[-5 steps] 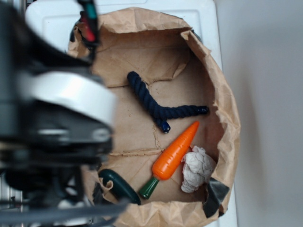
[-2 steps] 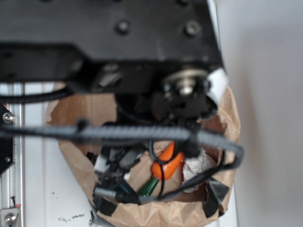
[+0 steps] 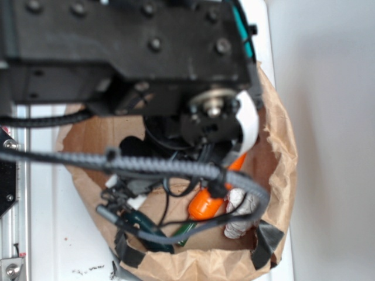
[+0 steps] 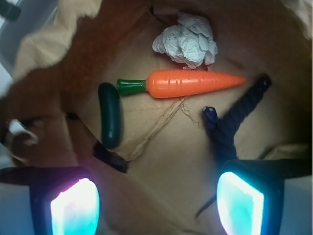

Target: Grab the blue rope.

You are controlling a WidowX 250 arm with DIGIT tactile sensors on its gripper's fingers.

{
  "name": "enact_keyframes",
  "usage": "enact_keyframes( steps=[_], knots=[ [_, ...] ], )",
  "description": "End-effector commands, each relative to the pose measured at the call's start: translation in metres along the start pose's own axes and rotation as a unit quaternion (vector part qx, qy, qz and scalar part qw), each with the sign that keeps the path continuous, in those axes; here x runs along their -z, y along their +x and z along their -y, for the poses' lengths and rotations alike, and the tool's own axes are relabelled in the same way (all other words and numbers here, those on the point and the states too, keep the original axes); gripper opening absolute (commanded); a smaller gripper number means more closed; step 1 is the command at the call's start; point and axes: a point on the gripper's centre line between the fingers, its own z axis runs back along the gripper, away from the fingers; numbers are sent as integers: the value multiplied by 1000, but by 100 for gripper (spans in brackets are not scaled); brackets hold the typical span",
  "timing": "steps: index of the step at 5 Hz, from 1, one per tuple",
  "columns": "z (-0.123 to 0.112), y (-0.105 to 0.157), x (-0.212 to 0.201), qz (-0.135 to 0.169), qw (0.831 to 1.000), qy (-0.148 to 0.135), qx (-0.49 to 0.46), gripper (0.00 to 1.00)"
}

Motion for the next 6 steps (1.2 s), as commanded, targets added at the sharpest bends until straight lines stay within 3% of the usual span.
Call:
enact_keyframes(
  steps=[1,2,6],
  knots=[
    [-43,-5,29,-9,998,50,-41,100],
    [-61,-4,34,-2,992,65,-110,100],
    [-61,-4,34,-2,992,65,-110,100]
  ],
)
